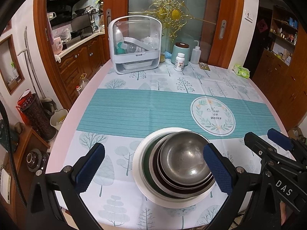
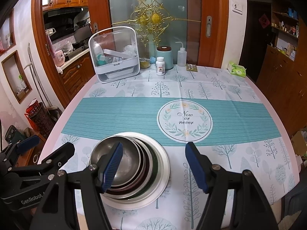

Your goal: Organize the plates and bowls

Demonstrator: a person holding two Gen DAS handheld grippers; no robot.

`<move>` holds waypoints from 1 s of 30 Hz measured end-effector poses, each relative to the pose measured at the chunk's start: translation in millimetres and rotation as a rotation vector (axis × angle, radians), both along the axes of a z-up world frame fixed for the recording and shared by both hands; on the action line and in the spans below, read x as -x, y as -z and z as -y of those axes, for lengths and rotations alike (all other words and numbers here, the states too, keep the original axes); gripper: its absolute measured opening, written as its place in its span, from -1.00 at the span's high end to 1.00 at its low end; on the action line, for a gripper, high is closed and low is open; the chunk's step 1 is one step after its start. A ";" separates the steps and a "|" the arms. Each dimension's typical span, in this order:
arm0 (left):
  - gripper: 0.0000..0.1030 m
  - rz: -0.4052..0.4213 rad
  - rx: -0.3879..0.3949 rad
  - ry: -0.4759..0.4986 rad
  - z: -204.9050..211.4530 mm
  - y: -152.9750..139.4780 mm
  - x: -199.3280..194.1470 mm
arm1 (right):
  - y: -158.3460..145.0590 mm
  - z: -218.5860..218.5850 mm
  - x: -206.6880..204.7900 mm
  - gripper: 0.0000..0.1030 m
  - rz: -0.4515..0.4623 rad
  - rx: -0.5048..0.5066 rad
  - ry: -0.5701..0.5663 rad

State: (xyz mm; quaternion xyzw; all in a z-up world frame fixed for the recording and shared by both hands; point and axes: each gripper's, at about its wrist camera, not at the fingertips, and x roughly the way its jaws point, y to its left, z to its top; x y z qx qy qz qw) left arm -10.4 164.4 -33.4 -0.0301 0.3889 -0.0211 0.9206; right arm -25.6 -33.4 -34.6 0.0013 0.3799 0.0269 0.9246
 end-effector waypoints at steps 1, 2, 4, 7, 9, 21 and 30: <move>-0.98 0.001 -0.001 -0.001 1.3 -1.0 0.4 | 0.1 -0.1 0.3 -0.33 0.002 0.001 0.000; -0.98 0.000 -0.001 -0.001 1.4 -0.9 0.5 | 0.3 0.0 0.2 -0.33 0.003 0.002 0.001; -0.98 0.000 -0.002 -0.002 1.6 -0.9 0.7 | 0.4 0.0 0.2 -0.33 0.002 0.002 0.001; -0.98 0.000 -0.010 -0.003 2.1 -1.7 1.0 | 0.5 -0.1 0.5 -0.33 0.000 0.004 0.004; -0.98 -0.001 -0.012 -0.003 1.3 -1.4 1.4 | 0.1 -0.5 1.0 -0.33 -0.001 0.006 0.006; -0.98 -0.001 -0.007 0.001 1.5 0.7 2.1 | 0.1 -1.1 1.6 -0.33 0.000 0.006 0.007; -0.98 0.001 -0.008 0.001 3.4 1.7 4.8 | 0.8 -0.4 2.7 -0.33 0.001 0.006 0.011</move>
